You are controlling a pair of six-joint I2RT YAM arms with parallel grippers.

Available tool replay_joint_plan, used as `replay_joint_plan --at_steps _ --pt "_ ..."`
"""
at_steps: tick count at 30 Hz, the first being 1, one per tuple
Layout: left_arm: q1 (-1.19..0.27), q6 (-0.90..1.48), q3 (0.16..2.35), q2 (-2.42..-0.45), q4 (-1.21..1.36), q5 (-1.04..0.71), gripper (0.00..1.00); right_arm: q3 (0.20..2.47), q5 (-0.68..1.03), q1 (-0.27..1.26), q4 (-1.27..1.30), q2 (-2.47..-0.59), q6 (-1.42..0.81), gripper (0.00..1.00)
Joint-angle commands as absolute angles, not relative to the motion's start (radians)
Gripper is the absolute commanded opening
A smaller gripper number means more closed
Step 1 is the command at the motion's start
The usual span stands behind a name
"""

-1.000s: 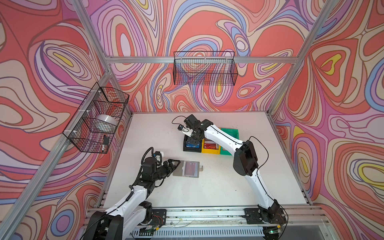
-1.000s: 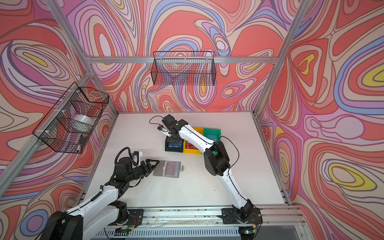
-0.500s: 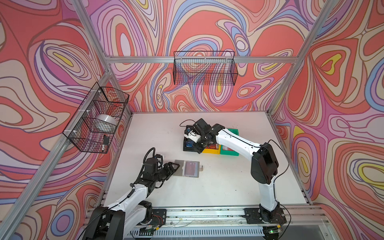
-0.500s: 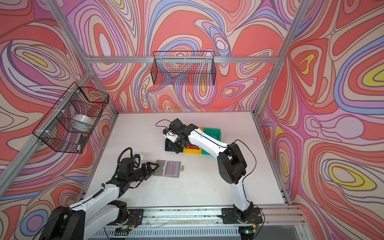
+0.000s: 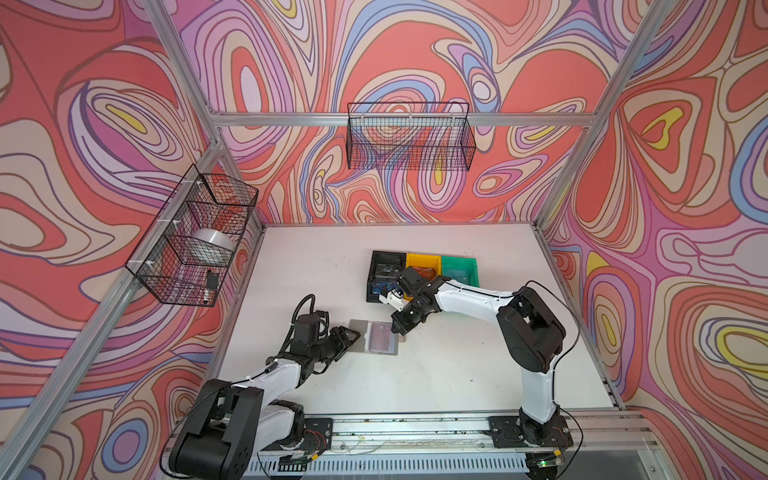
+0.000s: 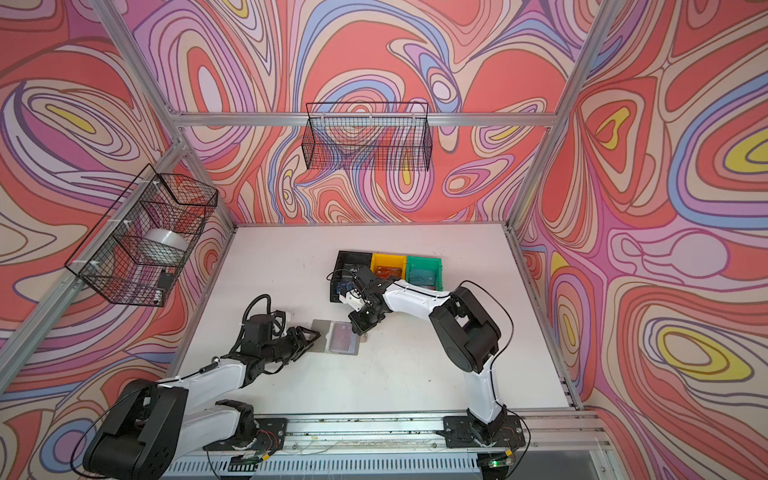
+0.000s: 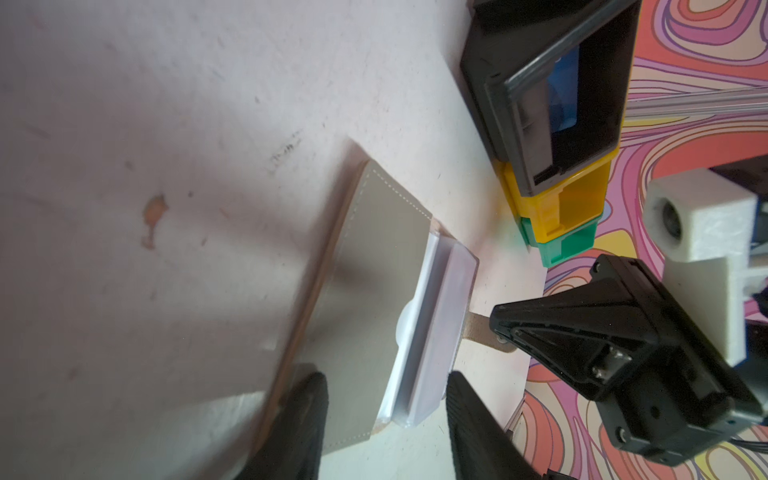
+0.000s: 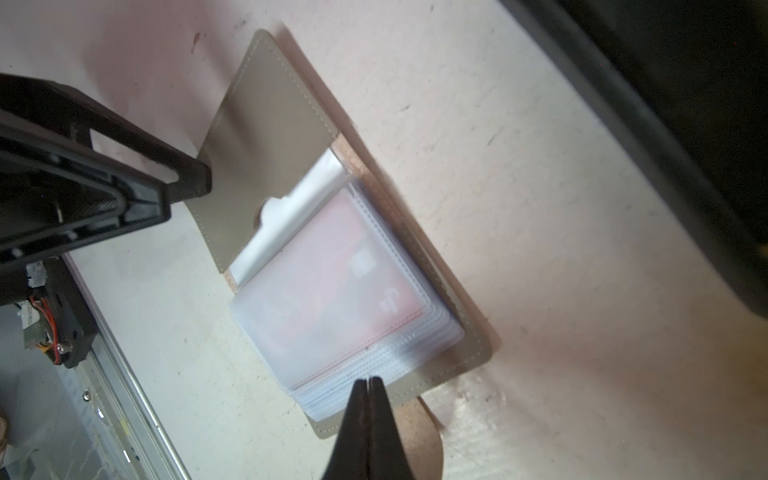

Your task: Take the credit cards out of the card holder

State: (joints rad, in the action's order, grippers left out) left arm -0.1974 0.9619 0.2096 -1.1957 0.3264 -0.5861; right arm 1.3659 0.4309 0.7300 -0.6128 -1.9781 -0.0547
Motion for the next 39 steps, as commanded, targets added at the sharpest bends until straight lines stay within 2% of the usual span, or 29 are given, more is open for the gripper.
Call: replay_joint_plan --at_steps 1,30,39 --pt "-0.202 0.967 0.218 -1.199 0.35 -0.586 0.5 1.349 0.465 0.738 -0.553 -1.95 -0.087 0.03" --pt "-0.201 0.964 0.199 -1.201 0.348 -0.574 0.5 1.385 0.416 0.776 -0.61 -2.084 -0.086 0.0" --pt "-0.201 0.966 0.194 -1.216 0.366 -0.58 0.5 1.406 0.422 0.782 -0.618 -2.071 -0.086 0.0"
